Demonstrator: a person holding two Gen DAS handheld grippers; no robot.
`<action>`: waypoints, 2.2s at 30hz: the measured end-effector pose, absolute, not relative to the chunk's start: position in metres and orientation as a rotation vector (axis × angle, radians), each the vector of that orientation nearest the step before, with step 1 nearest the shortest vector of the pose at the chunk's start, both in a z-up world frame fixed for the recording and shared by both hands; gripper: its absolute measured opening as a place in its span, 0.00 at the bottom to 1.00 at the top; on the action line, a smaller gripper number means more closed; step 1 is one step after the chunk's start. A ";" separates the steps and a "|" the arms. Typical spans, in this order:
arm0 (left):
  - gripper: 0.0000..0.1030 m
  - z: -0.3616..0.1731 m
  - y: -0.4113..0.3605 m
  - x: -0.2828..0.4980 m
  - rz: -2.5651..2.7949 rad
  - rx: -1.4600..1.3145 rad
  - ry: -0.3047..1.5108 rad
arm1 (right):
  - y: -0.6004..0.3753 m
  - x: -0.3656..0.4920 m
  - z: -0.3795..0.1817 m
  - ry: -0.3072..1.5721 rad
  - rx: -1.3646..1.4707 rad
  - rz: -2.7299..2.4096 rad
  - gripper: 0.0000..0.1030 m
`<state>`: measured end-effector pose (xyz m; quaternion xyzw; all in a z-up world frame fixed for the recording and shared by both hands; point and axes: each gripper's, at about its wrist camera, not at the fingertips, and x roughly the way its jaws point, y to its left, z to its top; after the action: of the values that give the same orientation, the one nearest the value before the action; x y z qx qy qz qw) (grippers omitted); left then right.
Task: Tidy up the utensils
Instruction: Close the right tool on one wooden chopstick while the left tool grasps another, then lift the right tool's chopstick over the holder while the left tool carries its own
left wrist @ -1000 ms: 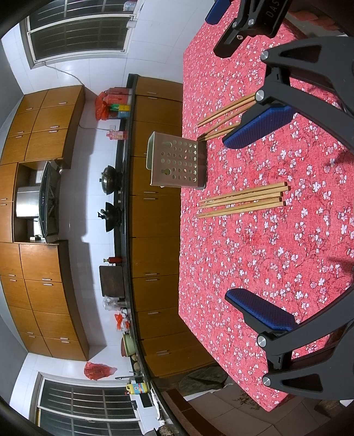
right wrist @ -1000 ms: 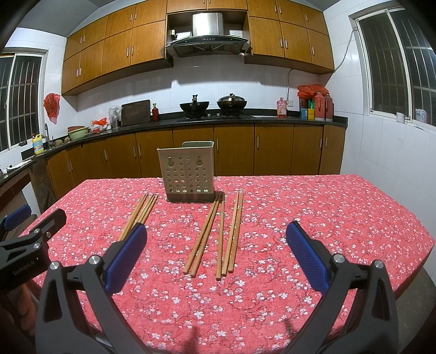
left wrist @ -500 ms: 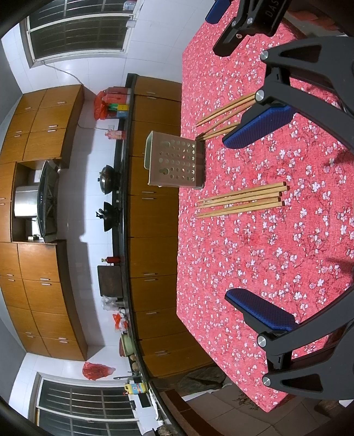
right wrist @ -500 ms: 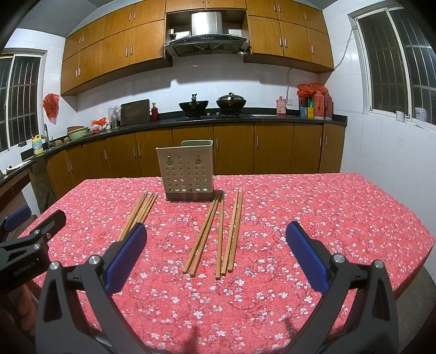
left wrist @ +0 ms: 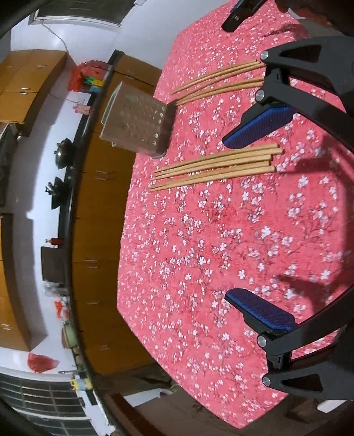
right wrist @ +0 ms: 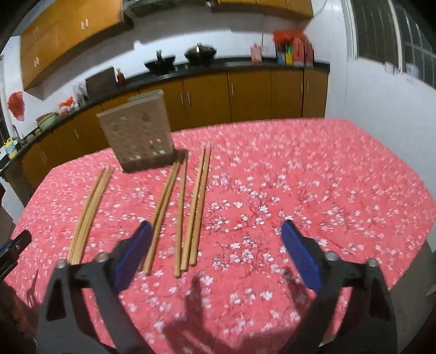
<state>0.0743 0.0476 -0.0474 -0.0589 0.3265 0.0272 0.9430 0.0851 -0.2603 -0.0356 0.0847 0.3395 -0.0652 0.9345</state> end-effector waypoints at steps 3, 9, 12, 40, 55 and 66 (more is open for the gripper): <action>0.98 -0.050 0.049 0.087 0.050 -0.104 0.697 | -0.269 0.112 -0.048 0.775 0.237 -0.113 0.57; 0.85 -0.056 0.048 0.113 0.034 -0.071 0.744 | -0.268 0.155 -0.067 0.868 0.270 -0.079 0.34; 0.69 -0.063 0.045 0.124 0.001 -0.076 0.786 | -0.263 0.170 -0.078 0.907 0.264 -0.060 0.28; 0.12 -0.091 0.011 0.178 -0.093 0.043 0.941 | -0.264 0.185 -0.091 0.908 0.153 -0.103 0.09; 0.09 -0.095 0.044 0.192 -0.068 -0.006 0.884 | -0.287 0.207 -0.088 0.865 0.176 -0.109 0.08; 0.09 -0.089 0.048 0.168 -0.067 0.008 0.876 | -0.286 0.192 -0.087 0.861 0.168 -0.102 0.08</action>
<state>0.1680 0.0478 -0.0890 0.0040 0.4242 -0.0325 0.9050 0.1919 -0.2864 -0.0865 0.0811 0.4169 -0.0493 0.9040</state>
